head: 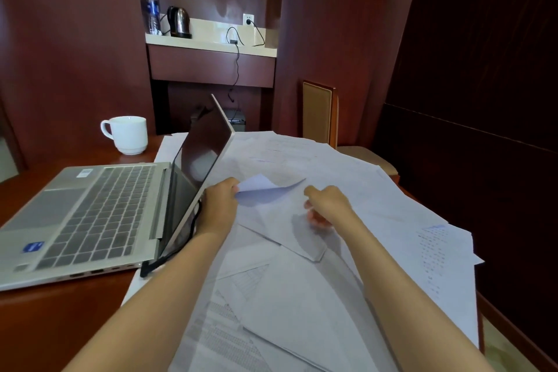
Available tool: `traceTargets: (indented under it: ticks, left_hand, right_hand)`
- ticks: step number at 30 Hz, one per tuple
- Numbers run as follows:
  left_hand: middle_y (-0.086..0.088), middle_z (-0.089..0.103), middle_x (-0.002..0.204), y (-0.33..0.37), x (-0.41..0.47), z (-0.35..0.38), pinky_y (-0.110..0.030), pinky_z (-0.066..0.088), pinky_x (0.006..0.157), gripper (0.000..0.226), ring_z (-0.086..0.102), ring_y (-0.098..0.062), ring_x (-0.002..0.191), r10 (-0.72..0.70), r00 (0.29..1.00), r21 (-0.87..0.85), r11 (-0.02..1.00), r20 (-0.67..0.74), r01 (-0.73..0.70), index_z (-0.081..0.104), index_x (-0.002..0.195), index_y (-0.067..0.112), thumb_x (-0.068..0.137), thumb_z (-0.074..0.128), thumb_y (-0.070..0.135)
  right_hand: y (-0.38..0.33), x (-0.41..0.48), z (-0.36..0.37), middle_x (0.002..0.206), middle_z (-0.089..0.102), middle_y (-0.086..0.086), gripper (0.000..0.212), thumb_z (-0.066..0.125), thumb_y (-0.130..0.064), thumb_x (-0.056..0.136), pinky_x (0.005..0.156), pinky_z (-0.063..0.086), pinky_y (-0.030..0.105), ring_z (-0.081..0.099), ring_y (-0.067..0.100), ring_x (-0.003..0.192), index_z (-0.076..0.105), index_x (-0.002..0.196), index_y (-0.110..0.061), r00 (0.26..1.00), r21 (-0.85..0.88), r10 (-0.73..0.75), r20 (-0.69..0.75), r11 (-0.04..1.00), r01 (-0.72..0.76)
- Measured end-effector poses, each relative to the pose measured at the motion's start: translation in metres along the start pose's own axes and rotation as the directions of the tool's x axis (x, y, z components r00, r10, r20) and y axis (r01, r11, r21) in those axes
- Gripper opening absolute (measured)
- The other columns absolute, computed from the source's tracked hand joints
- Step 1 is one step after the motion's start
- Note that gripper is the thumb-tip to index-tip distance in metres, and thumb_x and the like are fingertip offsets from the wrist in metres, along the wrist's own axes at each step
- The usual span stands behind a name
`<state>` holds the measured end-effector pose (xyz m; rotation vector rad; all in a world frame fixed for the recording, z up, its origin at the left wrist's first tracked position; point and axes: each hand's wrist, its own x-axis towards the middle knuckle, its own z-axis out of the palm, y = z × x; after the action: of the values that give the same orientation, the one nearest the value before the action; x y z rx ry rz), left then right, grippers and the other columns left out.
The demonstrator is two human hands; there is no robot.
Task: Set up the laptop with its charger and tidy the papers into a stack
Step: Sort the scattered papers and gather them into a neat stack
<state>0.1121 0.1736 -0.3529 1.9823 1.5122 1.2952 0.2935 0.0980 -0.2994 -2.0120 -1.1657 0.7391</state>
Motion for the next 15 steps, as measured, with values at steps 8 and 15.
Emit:
traceTargets:
  ticks: [8,15]
  left_hand:
    - [-0.011,0.052,0.126,0.028,-0.033,-0.022,-0.030,0.042,0.086,0.034,0.052,-0.029,0.113,-0.072,0.916,0.440,0.890,0.395,-0.120,0.050,0.125,0.011,0.094,0.037,0.007]
    - [-0.011,0.061,0.098,0.040,-0.066,-0.074,-0.033,0.043,0.074,0.029,0.058,-0.027,0.091,0.435,0.675,0.647,0.239,0.596,-0.725,0.057,0.103,0.006,0.085,0.034,0.005]
  right_hand:
    - [-0.036,0.011,0.074,0.082,0.058,0.025,0.016,0.053,-0.006,0.090,0.040,0.054,0.031,0.061,0.034,0.051,0.047,0.098,0.006,0.949,0.589,0.131,0.288,0.757,-0.283]
    - [-0.038,0.003,0.092,0.082,0.061,0.016,0.015,0.046,-0.001,0.084,0.054,0.056,0.033,0.059,0.028,0.049,0.050,0.071,-0.006,0.998,0.470,0.050,0.029,0.881,-0.058]
